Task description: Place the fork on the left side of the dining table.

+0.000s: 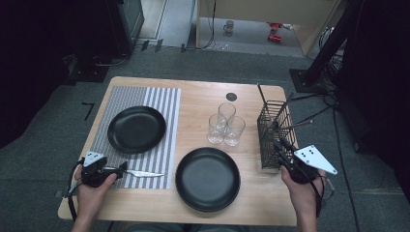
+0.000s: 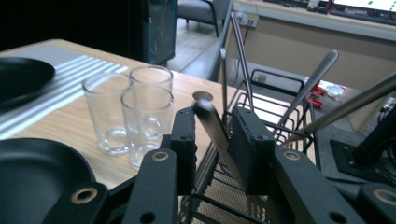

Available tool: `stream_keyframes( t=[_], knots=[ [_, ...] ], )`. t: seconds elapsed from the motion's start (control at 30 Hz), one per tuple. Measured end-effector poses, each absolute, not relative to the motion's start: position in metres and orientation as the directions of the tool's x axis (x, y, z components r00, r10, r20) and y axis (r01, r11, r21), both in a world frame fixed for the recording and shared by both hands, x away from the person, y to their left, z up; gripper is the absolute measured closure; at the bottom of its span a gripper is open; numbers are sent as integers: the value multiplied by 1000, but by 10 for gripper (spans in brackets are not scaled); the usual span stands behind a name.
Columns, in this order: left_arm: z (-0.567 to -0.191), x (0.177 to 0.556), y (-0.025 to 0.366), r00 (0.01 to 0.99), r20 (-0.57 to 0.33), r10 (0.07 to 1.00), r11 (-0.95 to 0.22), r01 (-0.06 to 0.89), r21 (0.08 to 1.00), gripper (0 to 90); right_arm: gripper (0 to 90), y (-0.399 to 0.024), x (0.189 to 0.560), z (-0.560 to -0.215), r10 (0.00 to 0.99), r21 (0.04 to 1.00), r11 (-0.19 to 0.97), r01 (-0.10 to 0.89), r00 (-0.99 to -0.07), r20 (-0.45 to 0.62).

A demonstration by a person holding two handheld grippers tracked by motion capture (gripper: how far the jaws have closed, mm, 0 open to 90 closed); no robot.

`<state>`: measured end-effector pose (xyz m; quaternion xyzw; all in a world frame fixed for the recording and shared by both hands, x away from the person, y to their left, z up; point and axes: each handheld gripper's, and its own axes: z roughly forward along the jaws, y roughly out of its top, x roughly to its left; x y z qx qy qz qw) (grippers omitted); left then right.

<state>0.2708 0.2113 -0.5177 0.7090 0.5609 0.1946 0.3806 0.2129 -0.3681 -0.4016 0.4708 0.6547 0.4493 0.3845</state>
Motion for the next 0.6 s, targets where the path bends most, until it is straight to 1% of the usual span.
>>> stream_keyframes(
  t=[0.13,0.27,0.43,0.6],
  knots=[
    [-518,271,211,295,-152,943,-81,647,758,139,761,-371,217,-407,971,941,157,300,-222,-91],
    [-518,271,211,295,-151,944,-81,647,758,139,761,-379,220,-411,980,939,125,320,-190,-65],
    [-518,271,211,295,-151,944,-81,647,758,139,742,-380,220,-411,977,939,114,324,-208,-47],
    [-518,271,212,295,-152,943,-81,648,757,139,718,-380,213,-414,978,942,104,321,-204,-38]
  ],
)
